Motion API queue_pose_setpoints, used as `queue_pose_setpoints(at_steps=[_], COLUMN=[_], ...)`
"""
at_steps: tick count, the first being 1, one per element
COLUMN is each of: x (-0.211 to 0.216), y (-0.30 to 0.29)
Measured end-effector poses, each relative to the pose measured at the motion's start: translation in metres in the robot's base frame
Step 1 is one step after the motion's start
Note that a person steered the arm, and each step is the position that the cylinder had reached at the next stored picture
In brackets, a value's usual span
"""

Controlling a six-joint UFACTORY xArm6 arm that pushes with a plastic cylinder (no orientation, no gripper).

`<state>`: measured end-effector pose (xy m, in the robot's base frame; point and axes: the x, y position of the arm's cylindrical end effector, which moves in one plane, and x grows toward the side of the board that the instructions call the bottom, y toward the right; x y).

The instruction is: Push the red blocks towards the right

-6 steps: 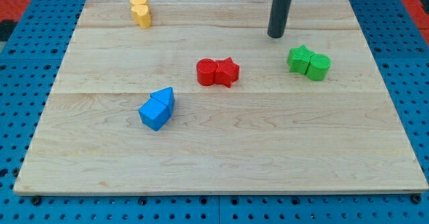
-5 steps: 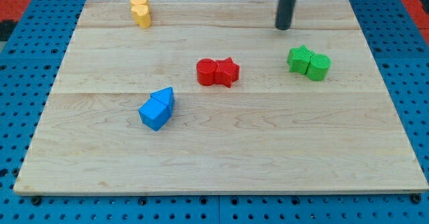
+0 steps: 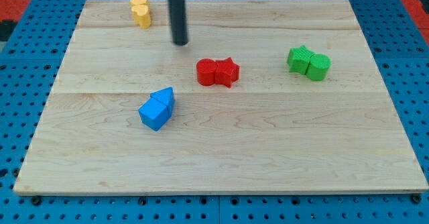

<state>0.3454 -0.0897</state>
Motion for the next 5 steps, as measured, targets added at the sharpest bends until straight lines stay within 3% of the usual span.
queue_pose_setpoints(at_steps=[1,3,5], x=[0.023,0.027,0.061], y=[-0.020,-0.017,0.063])
